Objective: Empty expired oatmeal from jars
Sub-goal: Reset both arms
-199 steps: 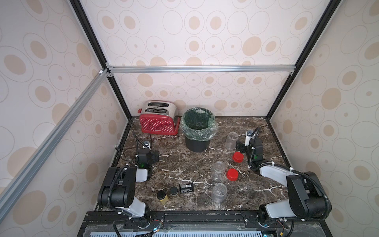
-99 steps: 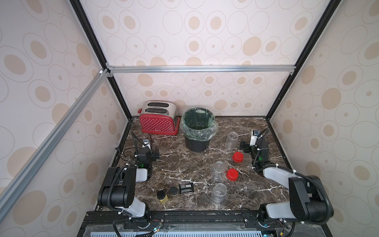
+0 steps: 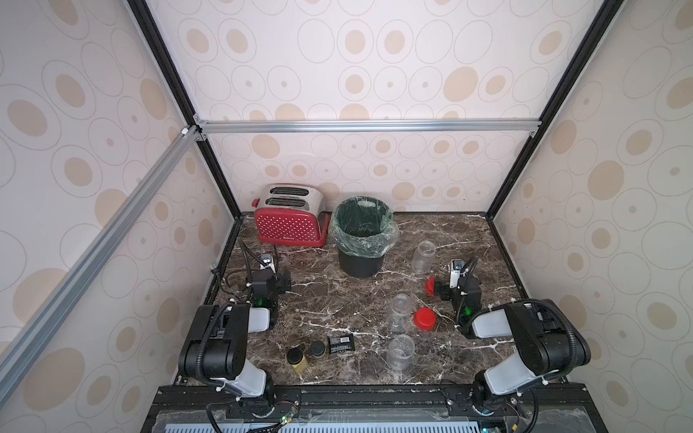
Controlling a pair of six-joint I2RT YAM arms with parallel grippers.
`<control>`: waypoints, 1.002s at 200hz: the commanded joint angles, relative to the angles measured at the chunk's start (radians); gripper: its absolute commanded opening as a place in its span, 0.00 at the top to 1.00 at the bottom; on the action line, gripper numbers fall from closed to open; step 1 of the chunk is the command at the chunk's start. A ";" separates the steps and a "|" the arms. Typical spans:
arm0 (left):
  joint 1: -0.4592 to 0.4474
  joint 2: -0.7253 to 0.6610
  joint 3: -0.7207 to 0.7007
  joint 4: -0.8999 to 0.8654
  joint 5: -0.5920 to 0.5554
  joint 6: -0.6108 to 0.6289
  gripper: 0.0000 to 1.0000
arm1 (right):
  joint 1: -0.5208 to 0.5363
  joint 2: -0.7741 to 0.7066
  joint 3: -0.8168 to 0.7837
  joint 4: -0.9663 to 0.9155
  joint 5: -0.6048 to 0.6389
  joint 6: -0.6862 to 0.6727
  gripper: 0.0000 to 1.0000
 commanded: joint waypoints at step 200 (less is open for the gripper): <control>0.020 0.018 0.060 -0.030 0.031 -0.013 0.01 | -0.058 -0.013 0.062 -0.076 -0.108 0.038 0.00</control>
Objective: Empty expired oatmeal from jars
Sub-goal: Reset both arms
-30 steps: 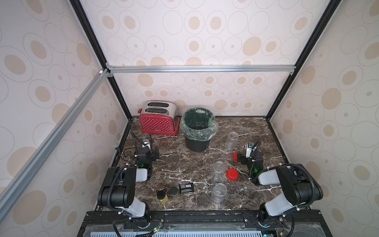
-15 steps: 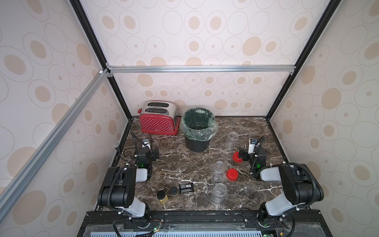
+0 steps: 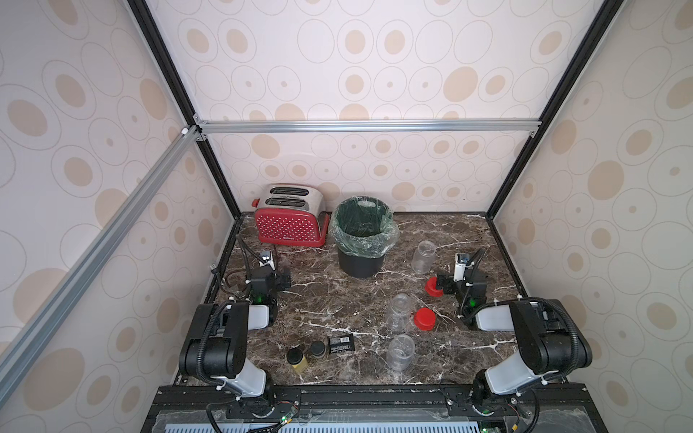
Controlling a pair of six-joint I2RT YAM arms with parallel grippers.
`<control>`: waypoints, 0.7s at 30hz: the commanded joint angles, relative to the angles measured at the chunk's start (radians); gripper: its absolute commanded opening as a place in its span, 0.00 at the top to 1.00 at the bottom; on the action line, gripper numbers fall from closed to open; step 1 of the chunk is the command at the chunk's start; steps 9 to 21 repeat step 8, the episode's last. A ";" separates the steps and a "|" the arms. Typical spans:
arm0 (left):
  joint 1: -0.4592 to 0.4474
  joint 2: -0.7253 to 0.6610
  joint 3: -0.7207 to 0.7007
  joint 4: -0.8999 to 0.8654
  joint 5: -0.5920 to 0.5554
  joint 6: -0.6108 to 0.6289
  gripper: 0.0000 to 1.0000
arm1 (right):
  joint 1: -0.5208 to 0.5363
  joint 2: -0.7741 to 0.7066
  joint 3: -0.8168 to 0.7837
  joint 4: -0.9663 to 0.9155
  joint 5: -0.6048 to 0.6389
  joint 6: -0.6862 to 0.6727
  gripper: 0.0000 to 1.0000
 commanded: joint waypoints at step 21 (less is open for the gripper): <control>0.008 -0.018 -0.011 0.038 0.012 0.003 0.01 | -0.003 -0.011 0.003 0.015 -0.003 -0.001 0.00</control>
